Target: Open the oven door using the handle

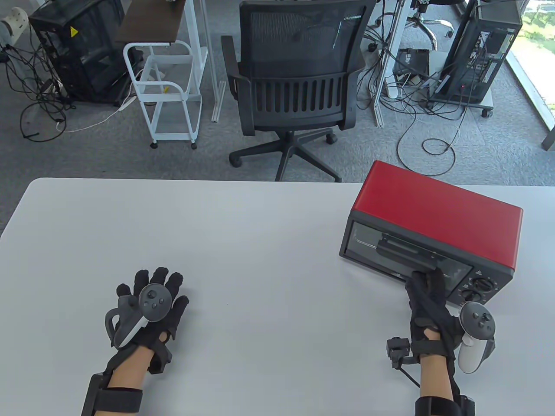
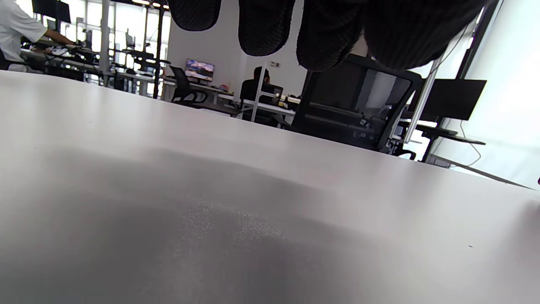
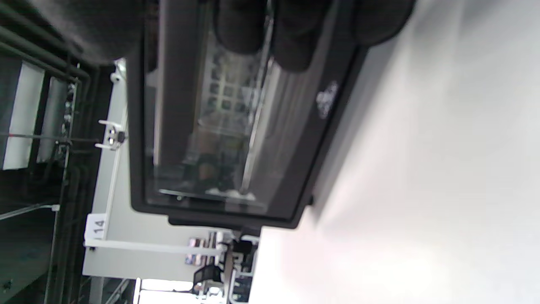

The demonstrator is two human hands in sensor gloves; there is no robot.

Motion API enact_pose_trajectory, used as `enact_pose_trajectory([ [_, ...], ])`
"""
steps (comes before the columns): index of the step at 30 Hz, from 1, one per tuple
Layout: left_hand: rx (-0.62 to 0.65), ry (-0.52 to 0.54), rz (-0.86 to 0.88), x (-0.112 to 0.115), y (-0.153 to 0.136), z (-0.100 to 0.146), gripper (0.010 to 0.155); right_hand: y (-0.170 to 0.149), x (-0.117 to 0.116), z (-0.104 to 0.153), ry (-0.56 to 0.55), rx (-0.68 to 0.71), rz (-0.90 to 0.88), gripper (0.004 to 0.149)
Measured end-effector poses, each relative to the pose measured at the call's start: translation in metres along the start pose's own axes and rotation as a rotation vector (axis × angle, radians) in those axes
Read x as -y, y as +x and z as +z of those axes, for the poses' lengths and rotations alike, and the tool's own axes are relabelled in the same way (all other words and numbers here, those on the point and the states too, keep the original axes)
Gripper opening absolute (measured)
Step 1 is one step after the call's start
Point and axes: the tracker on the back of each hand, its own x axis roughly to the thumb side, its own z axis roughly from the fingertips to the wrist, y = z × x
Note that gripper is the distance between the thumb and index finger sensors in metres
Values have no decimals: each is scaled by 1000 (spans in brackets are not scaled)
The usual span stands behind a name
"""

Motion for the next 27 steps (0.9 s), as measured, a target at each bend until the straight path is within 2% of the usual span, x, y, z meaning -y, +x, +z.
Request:
enact_pose_trajectory([
  [5, 15, -21, -48, 6, 6, -1, 65, 2, 0, 7, -58, -41, -10, 83],
  [6, 19, -26, -64, 7, 9, -1, 65, 3, 0, 8, -71, -53, -12, 78],
  [16, 37, -5, -35, 1, 13, -1, 65, 9, 6, 24, -222, -176, 44, 67],
  [27, 20, -1, 6, -2, 8, 0, 65, 4, 7, 41, -280, -287, 228, 71],
])
